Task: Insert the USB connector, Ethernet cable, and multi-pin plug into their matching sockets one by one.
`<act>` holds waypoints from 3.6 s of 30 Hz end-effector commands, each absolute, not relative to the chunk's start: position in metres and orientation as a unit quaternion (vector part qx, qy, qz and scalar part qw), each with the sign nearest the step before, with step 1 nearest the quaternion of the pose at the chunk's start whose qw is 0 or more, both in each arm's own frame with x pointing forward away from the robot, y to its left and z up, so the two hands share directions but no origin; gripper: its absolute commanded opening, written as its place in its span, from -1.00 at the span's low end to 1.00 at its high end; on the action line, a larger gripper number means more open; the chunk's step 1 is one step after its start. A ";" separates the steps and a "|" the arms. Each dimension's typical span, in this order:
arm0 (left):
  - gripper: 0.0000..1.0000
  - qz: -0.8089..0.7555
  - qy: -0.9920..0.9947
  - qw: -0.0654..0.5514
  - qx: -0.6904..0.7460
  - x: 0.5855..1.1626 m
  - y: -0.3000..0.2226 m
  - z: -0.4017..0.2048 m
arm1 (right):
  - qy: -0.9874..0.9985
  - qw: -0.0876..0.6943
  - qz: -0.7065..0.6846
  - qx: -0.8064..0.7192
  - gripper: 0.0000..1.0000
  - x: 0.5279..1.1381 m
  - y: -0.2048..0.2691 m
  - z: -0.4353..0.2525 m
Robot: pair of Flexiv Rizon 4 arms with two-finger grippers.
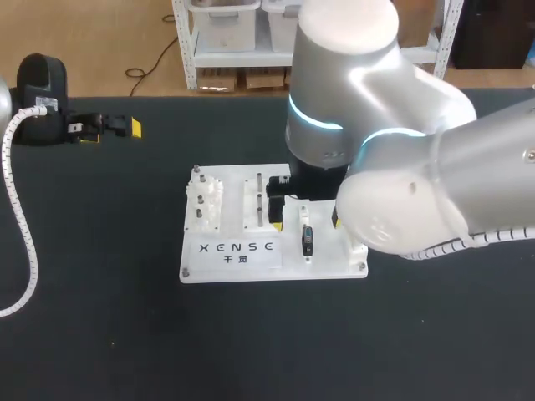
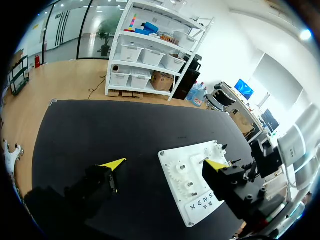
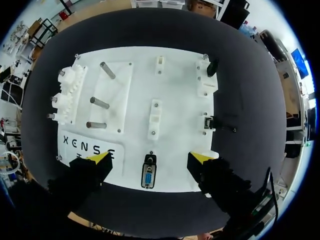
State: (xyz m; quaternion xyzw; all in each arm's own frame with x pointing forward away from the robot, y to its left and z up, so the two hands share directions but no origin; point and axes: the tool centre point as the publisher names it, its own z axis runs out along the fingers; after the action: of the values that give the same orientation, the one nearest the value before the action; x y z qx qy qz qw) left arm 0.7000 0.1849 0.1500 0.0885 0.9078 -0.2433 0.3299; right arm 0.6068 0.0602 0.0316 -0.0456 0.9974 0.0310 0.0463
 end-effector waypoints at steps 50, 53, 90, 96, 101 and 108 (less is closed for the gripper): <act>1.00 -0.243 0.908 0.330 0.089 0.700 0.185 0.150 | 0.998 0.056 -0.024 0.015 1.00 0.598 0.060 0.026; 1.00 -0.243 0.908 0.330 0.089 0.700 0.185 0.150 | 0.998 0.054 -0.029 0.028 1.00 0.596 0.059 0.026; 1.00 -0.243 0.908 0.330 0.089 0.700 0.185 0.150 | 0.994 0.027 0.010 0.104 -0.44 0.589 0.058 0.012; 1.00 -0.243 0.908 0.330 0.089 0.700 0.185 0.150 | 0.994 0.025 0.011 0.107 -0.63 0.592 0.057 0.010; 1.00 -0.243 0.908 0.330 0.089 0.700 0.185 0.150 | 0.994 0.024 0.010 0.105 -0.76 0.592 0.058 0.009; 1.00 -0.243 0.908 0.330 0.089 0.700 0.185 0.150 | 0.995 0.039 -0.028 0.086 -1.00 0.592 0.062 0.012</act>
State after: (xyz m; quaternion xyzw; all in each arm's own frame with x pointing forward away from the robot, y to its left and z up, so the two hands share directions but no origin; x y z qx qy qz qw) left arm 0.7000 0.1849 0.1500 0.0886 0.9078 -0.2434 0.3299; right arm 0.5897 0.0582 0.0130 0.0853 0.9956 -0.0156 0.0364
